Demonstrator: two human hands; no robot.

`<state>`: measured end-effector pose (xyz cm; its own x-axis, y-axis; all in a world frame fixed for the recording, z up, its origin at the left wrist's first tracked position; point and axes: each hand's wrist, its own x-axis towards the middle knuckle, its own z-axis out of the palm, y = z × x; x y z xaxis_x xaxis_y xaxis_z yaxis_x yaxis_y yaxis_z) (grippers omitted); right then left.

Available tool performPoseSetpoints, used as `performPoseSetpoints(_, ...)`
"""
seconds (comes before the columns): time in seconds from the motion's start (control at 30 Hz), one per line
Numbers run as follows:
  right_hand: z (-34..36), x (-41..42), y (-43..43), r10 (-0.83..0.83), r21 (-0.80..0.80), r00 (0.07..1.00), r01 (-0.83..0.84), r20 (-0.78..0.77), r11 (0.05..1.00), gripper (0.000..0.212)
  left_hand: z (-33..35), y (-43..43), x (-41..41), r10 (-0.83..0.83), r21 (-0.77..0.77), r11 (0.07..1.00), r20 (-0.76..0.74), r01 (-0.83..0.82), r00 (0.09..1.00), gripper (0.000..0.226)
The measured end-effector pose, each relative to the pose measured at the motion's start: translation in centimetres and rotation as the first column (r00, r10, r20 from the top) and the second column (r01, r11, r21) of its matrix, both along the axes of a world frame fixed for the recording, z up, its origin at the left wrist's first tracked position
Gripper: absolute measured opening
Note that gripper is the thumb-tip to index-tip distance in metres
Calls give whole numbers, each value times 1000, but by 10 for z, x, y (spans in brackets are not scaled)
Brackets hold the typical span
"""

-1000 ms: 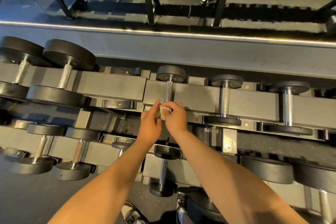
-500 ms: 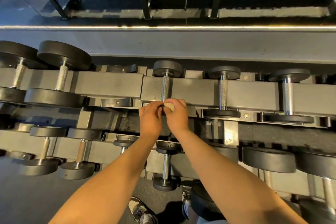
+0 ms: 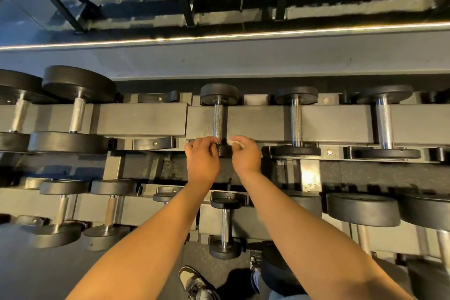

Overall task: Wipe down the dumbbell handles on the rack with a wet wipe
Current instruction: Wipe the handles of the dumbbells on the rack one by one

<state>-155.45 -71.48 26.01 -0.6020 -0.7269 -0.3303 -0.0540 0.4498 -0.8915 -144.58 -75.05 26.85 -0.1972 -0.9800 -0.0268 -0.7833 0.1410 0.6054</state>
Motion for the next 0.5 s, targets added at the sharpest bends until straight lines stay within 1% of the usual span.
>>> performPoseSetpoints(0.03, -3, -5, -5, -54, 45, 998, 52, 36, 998, 24, 1, -3, -1, 1, 19, 1000, -12, -1, 1000, 27)
performPoseSetpoints(0.07, -5, -7, -11, -73, 48, 996, 71, 57, 996, 24, 3, -6, -3, 11, 38, 999, -18, -10, 1000, 28)
performPoseSetpoints(0.13, -2, -6, -28, -53, -40, 998, 55, 45, 998, 23, 3, -16, -4, 23, 65, 998, -19, -22, 1000, 30)
performPoseSetpoints(0.2, 4, -4, -49, -59, -129, 998, 63, 34, 990, 23, 1, -32, -6, -15, 67, 998, -23, 16, 1000, 33)
performPoseSetpoints(0.3, 7, -7, -81, -100, -184, 995, 102, 20, 978, 23, 1, -53, -14, -54, 133, 989, -69, 63, 996, 39)
performPoseSetpoints(0.43, 1, -11, -97, -17, -178, 995, -1, -99, 984, 21, -4, -63, -28, 35, 198, 980, -159, -3, 987, 36)
performPoseSetpoints(0.5, -7, -8, -85, 25, -144, 993, -41, -113, 989, 21, -10, -62, -27, 30, 214, 977, -221, 19, 975, 34)
